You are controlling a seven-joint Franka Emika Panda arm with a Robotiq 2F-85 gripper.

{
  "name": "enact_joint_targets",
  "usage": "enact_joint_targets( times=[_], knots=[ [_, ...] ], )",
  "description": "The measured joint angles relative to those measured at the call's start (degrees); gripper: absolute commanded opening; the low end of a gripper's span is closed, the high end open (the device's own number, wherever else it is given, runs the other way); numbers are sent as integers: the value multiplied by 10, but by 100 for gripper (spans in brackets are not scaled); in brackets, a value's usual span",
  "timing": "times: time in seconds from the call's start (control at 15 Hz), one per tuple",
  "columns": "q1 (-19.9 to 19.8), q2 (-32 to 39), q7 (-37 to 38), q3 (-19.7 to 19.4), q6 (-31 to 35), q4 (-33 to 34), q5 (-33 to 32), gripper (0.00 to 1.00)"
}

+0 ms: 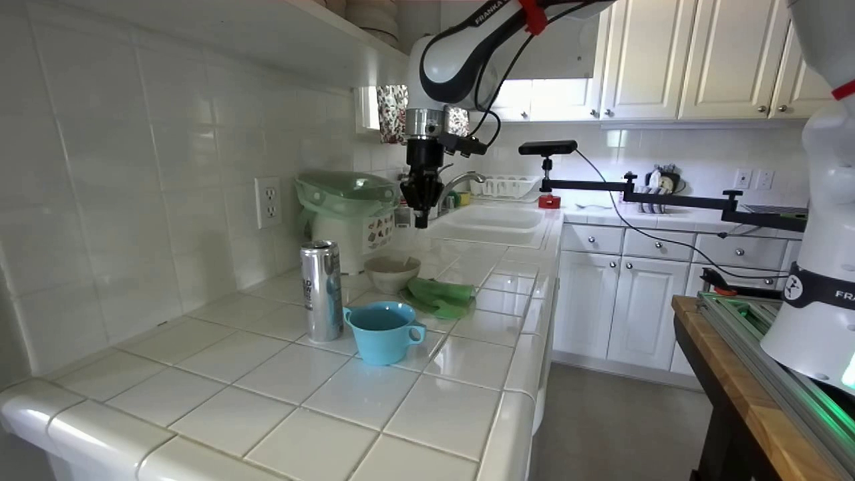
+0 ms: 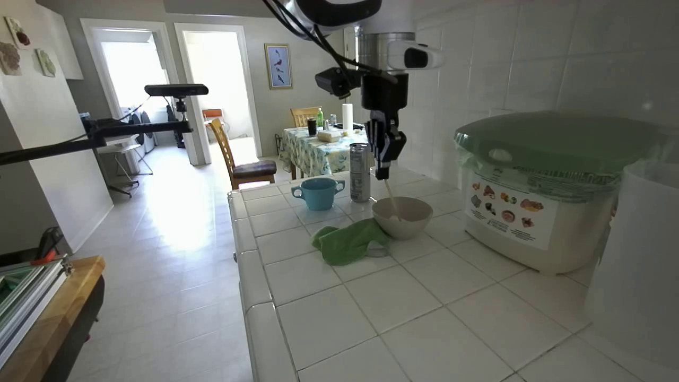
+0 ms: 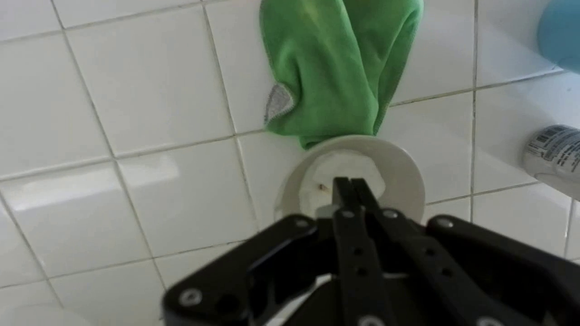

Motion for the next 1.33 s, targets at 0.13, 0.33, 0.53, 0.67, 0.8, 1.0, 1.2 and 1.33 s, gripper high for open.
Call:
enact_joint_targets(
  times=[0.13,0.33,0.53,0.67,0.8,1.0,1.2,1.33],
  knots=[
    [6,14,0,6,-9,20,0,1],
    [12,25,0,13,-17,35,0,1],
    [15,25,0,13,-23,34,0,1],
    [15,21,0,13,-25,27,0,1],
    [14,13,0,12,-25,14,0,1],
    [13,-10,1,7,-25,-16,0,1],
    [12,-35,4,-1,-24,-46,0,1],
    [11,-47,8,-5,-24,-63,0,1]
  ],
)
